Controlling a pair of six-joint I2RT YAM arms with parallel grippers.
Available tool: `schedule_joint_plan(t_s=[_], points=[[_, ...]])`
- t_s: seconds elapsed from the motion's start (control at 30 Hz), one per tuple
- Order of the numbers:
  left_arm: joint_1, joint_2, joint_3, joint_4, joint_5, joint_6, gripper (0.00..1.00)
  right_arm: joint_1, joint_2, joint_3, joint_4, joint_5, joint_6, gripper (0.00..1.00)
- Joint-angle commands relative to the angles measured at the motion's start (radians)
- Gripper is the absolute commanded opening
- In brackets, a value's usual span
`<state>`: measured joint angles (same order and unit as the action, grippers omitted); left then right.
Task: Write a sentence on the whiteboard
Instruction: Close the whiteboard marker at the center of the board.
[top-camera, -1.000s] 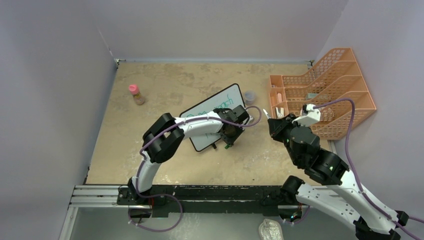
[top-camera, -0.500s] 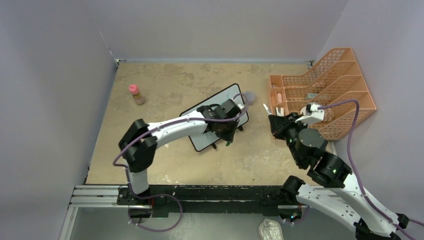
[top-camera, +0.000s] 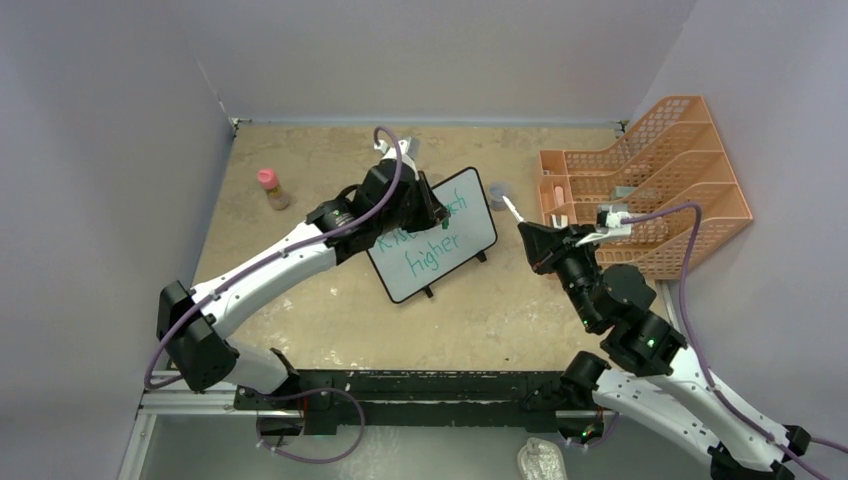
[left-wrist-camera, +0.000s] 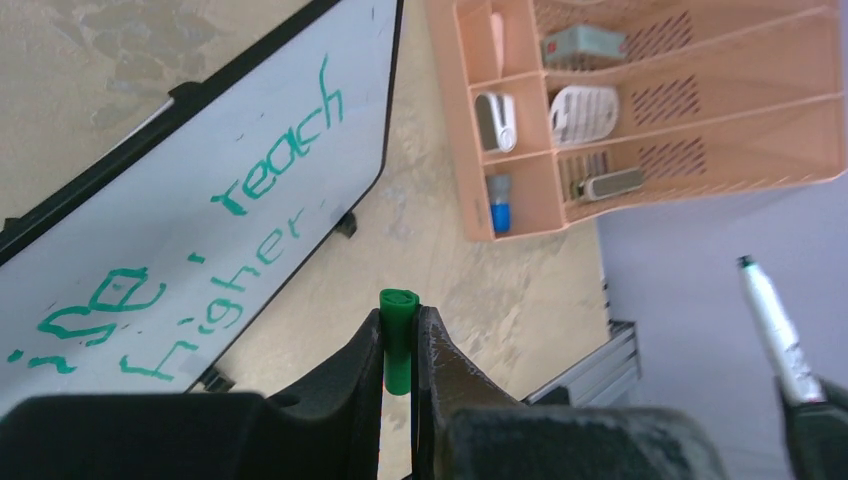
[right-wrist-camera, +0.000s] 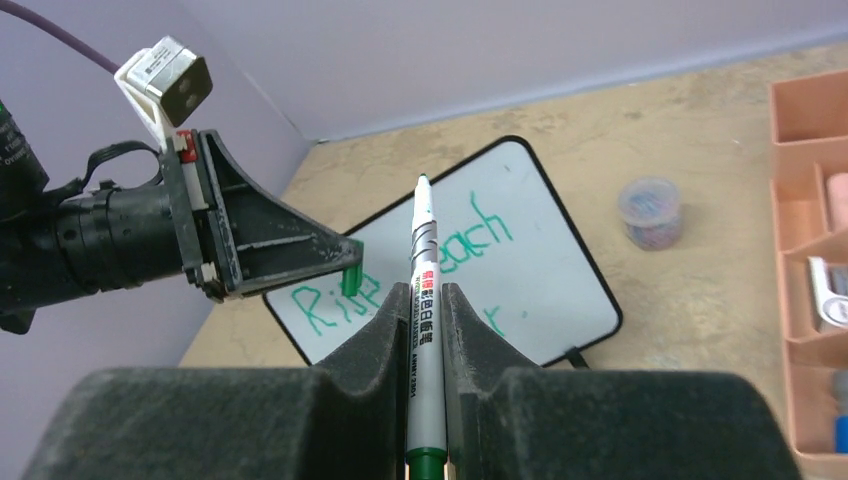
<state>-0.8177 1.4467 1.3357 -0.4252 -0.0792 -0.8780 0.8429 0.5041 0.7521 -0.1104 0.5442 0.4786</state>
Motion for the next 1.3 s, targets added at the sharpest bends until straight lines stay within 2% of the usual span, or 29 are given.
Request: schedule_joint_plan(t_s=[0.0, 0.37, 0.57, 1.27], points=[[0.01, -0.068, -0.026, 0.142, -0.093, -0.102, 0.0, -0.004, 0.015, -0.044, 0.224, -0.122, -0.062, 0.0], [0.012, -0.161, -0.125, 0.48, -0.195, -0.148, 0.0, -0.004, 0.135, -0.099, 0.521, -0.248, -0.084, 0.0], [0.012, -0.18, -0.156, 0.615, -0.226, -0.179, 0.0, -0.004, 0.183, -0.118, 0.612, -0.263, -0.084, 0.0], [0.012, -0.186, -0.18, 0.671, -0.177, -0.259, 0.0, -0.004, 0.191, -0.129, 0.673, -0.242, -0.077, 0.0]])
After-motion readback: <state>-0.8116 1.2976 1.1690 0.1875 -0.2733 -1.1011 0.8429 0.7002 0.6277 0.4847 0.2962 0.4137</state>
